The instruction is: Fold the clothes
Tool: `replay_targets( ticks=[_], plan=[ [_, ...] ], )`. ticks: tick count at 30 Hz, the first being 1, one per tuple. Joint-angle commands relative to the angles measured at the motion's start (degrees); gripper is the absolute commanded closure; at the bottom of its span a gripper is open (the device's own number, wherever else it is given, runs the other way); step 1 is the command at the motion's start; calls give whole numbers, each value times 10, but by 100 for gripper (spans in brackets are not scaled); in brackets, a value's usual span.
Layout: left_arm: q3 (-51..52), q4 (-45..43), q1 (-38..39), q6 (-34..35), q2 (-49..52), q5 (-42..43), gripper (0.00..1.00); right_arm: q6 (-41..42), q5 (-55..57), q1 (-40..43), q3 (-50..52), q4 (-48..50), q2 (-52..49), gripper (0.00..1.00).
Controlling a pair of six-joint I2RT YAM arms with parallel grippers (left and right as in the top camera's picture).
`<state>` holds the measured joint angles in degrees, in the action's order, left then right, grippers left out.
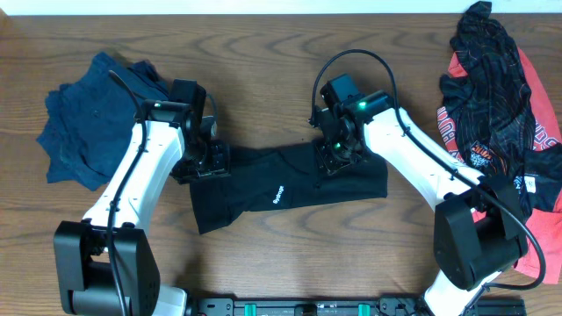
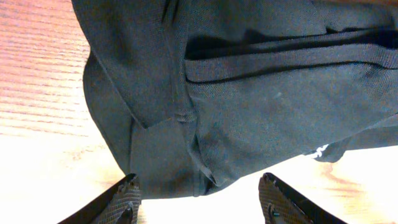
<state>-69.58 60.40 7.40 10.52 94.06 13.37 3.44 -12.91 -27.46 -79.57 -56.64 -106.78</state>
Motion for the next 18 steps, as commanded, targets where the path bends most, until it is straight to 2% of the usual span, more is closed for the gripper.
replay_targets(
  ticks=[1,4,6,10,18],
  plan=[
    [-8,4,0,1,-2,1,37,19,61,7,-8,0,-7,65],
    [-8,4,0,1,-2,1,37,101,168,22,-8,-10,-7,65],
    [-8,4,0,1,-2,1,37,124,198,32,-8,-12,-7,66],
    [-8,4,0,1,-2,1,37,85,155,38,-8,-10,-7,69],
    [-8,4,0,1,-2,1,37,85,111,3,40,3,-12,75]
  ],
)
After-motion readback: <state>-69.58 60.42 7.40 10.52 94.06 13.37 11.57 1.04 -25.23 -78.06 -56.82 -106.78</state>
